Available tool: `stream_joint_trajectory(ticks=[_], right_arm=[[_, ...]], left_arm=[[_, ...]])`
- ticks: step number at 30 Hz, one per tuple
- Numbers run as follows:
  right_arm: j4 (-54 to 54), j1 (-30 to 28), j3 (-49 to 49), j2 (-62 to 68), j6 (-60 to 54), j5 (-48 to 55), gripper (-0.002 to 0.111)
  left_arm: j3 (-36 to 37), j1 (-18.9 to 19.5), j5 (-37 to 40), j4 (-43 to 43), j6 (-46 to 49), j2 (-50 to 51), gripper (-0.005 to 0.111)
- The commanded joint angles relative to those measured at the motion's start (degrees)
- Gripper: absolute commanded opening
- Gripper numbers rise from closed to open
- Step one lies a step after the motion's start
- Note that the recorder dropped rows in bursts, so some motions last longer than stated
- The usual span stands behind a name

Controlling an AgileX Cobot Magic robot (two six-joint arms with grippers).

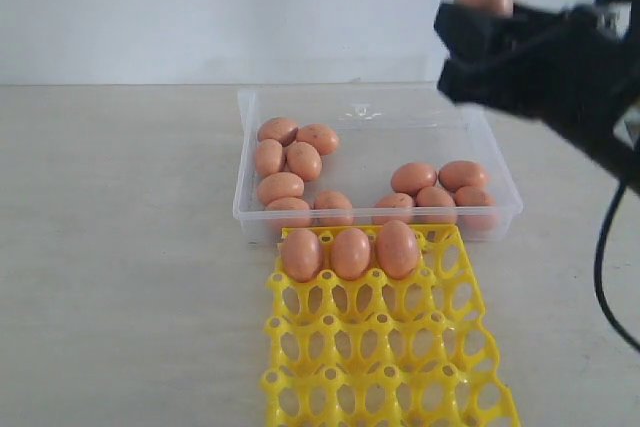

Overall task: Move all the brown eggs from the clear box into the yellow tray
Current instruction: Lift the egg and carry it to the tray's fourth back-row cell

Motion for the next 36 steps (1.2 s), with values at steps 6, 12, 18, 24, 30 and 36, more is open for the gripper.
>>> stream_joint_trajectory(ticks=[6,12,18,24,30,36], right_arm=[[-4.5,-0.1,11.1,5.1,1.5,7.3,0.0],[-4.0,-0.1,8.9,12.0,-2.6,6.1,0.0],[-4.0,-0.1,4.2,18.4,-3.4,5.5,0.0],[-4.0,-0.1,3.2,21.0,-3.4,5.5,0.0],[-1.5,-0.1,3.2,21.6,-3.8,5.5,0.001],[-0.9,-0.1,3.2,21.6,-5.1,5.9,0.023]], left_arm=[[0.2,-0.2,-0.7,0.2,0.2,-0.1,0.004],[0.2,-0.2,-0.7,0.2,0.2,-0.1,0.004],[0.2,-0.2,-0.7,0.2,0.2,-0.1,0.004],[0.2,-0.2,-0.7,0.2,0.2,-0.1,0.004],[0.2,-0.2,-0.7,0.2,0.2,-0.1,0.004],[0.2,-0.2,-0.7,0.2,0.2,-0.1,0.004]])
